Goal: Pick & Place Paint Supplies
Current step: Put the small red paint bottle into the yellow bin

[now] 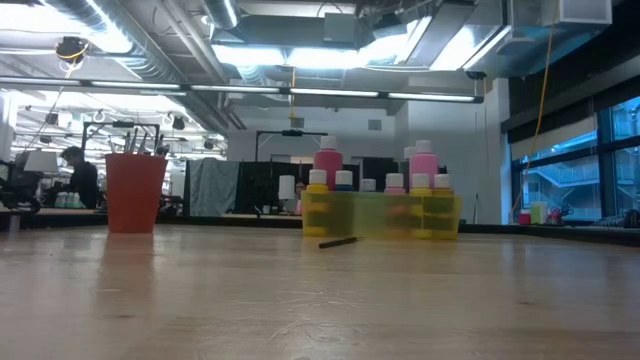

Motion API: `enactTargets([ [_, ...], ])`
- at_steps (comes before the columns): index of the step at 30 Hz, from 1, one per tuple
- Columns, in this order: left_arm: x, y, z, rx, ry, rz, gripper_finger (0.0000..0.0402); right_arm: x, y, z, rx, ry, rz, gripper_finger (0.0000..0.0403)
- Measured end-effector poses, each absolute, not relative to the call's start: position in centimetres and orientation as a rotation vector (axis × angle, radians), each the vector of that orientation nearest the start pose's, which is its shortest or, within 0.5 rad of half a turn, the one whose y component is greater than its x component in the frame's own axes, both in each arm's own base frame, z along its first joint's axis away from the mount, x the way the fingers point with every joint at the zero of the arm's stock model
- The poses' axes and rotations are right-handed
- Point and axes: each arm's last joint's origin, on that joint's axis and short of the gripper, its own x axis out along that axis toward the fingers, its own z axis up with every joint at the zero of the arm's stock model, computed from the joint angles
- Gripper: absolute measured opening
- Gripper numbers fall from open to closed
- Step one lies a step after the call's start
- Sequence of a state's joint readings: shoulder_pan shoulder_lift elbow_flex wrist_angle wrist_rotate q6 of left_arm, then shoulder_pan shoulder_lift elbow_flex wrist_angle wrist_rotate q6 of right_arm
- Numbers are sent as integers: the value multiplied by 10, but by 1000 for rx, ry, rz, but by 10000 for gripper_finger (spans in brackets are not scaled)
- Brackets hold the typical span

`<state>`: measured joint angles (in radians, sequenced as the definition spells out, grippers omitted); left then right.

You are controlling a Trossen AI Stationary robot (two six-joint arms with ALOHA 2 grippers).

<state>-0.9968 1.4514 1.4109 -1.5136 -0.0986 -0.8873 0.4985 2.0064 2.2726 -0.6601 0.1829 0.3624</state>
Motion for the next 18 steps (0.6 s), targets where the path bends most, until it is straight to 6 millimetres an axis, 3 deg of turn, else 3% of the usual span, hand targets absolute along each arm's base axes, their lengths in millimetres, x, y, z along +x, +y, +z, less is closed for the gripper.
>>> enactTargets([
  [18, 132, -217, 301, 151, 1473, -64, 331, 391, 207, 432, 238, 386, 251, 261],
])
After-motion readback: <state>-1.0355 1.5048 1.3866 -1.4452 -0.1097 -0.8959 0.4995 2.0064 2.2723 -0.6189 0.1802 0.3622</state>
